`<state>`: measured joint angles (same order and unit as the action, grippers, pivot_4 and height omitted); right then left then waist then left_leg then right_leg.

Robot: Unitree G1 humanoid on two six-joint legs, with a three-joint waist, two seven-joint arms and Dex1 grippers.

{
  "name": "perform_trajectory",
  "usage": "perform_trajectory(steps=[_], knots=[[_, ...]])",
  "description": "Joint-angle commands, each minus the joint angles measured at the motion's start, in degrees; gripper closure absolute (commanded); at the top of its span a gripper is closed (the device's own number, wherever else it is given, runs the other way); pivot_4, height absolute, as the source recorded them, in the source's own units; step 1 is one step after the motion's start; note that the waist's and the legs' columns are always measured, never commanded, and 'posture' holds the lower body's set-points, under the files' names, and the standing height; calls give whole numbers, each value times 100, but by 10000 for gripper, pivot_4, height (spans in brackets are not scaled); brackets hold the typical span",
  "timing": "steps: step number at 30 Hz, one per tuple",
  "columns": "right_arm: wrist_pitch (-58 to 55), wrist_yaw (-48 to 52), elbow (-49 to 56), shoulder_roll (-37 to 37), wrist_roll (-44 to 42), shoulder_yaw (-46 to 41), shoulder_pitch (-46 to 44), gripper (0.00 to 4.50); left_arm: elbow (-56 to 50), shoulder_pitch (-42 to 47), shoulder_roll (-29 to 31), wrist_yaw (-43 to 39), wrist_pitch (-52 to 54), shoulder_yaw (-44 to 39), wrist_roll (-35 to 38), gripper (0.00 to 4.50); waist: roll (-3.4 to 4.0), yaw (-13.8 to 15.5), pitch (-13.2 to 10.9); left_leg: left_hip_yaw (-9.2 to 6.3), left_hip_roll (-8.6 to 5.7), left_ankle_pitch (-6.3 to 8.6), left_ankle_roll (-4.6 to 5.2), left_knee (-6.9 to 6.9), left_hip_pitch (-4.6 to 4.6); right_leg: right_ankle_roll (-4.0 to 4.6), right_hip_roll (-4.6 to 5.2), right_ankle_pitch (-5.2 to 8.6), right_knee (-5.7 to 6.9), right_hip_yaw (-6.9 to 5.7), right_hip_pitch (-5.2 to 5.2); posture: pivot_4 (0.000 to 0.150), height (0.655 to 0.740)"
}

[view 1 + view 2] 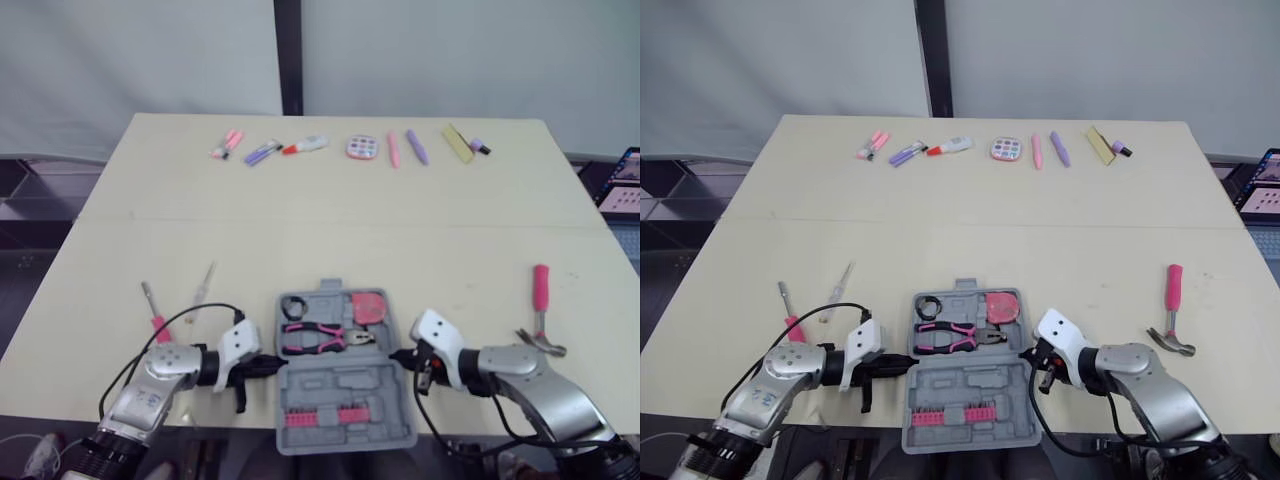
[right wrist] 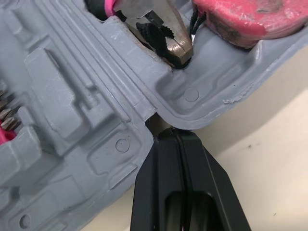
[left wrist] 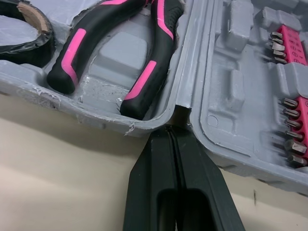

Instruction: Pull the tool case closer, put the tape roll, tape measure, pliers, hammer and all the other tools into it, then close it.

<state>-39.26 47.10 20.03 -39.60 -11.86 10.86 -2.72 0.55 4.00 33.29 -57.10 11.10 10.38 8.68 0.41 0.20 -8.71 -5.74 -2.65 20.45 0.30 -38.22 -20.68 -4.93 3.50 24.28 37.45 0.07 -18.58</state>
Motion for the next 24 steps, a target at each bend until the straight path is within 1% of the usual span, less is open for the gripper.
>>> perform_trajectory(steps=[1,8,24], knots=[[50,-30,127,145,-79,82,-102,45000,98,153,-185,250,2,69,-107,44674,0,6,0,0,0,0,0,-1,0,0,0,0,0,0,0,1500,7336],[0,-48,45,218,-12,102,-229,45000,320,476,-348,375,83,-81,-101,44674,0,2,0,-1,-2,0,0,-6,1,0,0,0,7,0,0,1500,7336],[-109,-75,-42,325,30,132,-450,45000,486,777,-467,616,174,-268,-125,44674,0,-26,0,-1,-2,0,0,-5,6,0,0,0,20,-1,-3,1500,7336]])
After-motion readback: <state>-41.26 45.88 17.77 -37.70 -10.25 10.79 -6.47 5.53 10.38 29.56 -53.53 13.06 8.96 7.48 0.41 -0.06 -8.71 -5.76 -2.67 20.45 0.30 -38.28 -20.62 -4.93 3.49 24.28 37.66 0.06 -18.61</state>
